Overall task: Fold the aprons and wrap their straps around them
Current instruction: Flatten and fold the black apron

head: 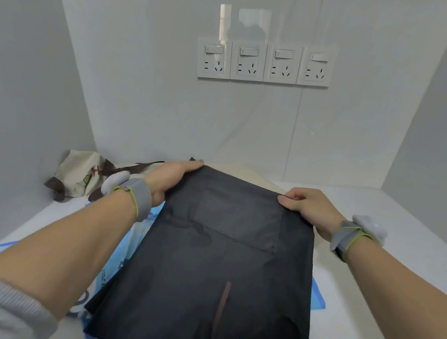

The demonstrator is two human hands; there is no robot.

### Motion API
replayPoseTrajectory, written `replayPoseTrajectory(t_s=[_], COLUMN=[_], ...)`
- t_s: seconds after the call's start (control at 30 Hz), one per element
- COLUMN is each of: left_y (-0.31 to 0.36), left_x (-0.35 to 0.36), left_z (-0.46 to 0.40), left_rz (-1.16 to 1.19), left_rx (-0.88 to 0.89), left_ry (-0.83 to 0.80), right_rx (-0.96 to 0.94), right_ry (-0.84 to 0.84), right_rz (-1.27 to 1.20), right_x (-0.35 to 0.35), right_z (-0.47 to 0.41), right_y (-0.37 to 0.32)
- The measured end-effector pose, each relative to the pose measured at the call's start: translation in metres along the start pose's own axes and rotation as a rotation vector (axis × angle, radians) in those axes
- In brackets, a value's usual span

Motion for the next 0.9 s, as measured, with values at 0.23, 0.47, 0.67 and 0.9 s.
replayPoseTrajectory(t_s=[0.23, 0.47, 0.67, 0.9], left_y=[0.001, -0.031, -0.047, -0.040], left_x=[0.010, -0.011, -0.028, 0.044], left_z=[-0.020, -0.044, -0.041, 0.049], left_rz=[-0.081, -0.523, -0.903, -1.023], left_rx=[0.238, 0.359, 0.225, 0.577], left_ry=[0.216, 0.535, 0.514, 0.041], right_rx=[0.346, 0.195, 0.175, 0.044], right_ry=[-0.069, 0.178, 0.097, 0.149], right_rz=[-0.366, -0.206, 0.125, 0.119], right_x=[0.001, 0.020, 0.033, -0.002], right_z=[0.009, -0.020, -0.025, 0.044], right_y=[0.015, 0.010, 0.013, 0.018])
Point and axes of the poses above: each hand's wrist, its own z-axis away from the middle knuckle, its own x-axis out of the palm, y = z × x, the point moved 2 cm from there along -z, towards the middle knuckle
